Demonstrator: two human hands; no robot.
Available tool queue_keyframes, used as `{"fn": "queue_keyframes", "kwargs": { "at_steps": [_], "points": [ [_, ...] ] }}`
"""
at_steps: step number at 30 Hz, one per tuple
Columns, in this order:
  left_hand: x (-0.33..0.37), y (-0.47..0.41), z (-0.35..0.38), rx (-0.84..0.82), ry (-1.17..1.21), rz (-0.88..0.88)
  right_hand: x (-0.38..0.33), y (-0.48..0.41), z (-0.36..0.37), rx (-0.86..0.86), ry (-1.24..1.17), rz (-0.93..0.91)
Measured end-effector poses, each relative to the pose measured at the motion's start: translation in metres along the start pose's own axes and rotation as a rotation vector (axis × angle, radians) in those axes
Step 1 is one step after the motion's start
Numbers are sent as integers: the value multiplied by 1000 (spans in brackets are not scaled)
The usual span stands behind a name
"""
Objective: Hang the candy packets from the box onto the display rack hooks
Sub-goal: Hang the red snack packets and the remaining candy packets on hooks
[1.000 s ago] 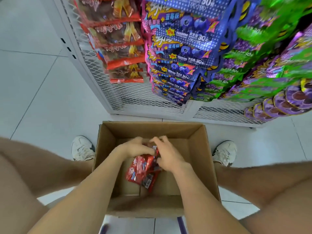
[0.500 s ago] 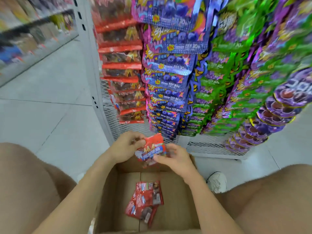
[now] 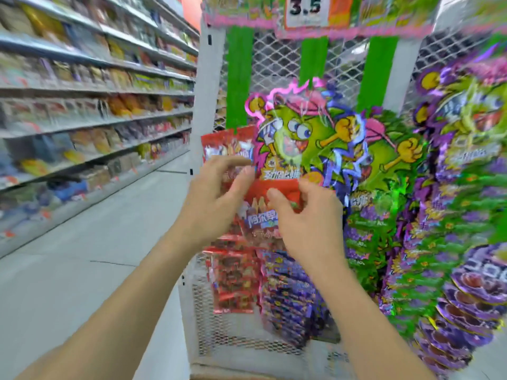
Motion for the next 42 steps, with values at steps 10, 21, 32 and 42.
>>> {"fn": "queue_keyframes", "kwargs": {
  "at_steps": [10, 21, 32, 42],
  "points": [
    [23, -116, -49, 179, 254, -262, -57, -138, -15, 187, 102, -180],
    [0, -132, -54, 22, 816, -316, -62, -183, 4, 130, 49, -23],
    [-9, -119, -56, 66, 382, -200, -45, -169, 12, 52, 220, 125],
    [-26, -4, 5, 381, -549, 18, -20, -34, 24, 47, 287, -238]
  ]
}}
Point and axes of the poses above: each hand's wrist, its own y-axis away from the middle knuckle, its own z-axis out of the palm, x = y × z, the point moved 3 cm from there along -y, towards the middle knuckle, and after that the axes turned 15 degrees about -x, right-handed, at the moved point
